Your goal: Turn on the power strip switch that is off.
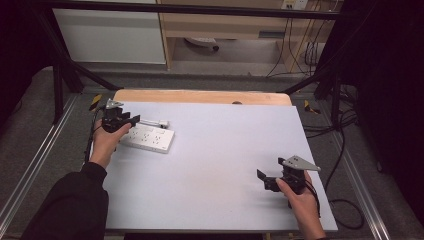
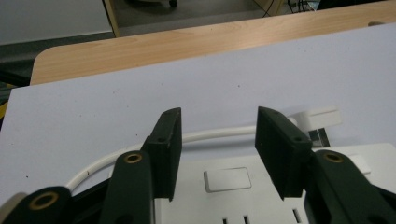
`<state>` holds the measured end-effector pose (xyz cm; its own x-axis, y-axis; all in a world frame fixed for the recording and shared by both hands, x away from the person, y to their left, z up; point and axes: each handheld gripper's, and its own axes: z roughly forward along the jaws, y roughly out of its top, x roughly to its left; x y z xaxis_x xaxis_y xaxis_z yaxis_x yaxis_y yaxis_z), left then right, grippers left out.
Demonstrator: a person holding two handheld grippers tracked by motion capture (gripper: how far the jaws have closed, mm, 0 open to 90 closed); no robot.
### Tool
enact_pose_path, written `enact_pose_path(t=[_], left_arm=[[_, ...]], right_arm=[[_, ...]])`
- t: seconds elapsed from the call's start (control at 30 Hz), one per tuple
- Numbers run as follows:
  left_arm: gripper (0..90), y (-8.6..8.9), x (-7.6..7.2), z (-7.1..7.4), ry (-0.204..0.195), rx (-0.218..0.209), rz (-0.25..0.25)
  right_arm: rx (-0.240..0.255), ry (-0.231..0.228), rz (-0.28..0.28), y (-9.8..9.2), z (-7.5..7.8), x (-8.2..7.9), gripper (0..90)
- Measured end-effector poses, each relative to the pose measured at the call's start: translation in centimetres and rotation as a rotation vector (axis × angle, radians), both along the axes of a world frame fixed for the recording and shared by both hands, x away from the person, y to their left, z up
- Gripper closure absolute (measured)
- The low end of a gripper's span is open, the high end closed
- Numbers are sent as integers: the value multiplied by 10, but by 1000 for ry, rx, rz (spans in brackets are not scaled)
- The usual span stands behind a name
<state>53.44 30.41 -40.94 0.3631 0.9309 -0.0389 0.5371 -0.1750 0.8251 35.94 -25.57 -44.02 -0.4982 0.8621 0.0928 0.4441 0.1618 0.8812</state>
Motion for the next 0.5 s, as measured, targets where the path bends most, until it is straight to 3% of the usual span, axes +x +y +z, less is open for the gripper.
enact_pose_path(t=[0.5], left_arm=[[753,-5,-2,-6,38,19,-33]], right_arm=[[-1,-1,1,-1,0,0,33]])
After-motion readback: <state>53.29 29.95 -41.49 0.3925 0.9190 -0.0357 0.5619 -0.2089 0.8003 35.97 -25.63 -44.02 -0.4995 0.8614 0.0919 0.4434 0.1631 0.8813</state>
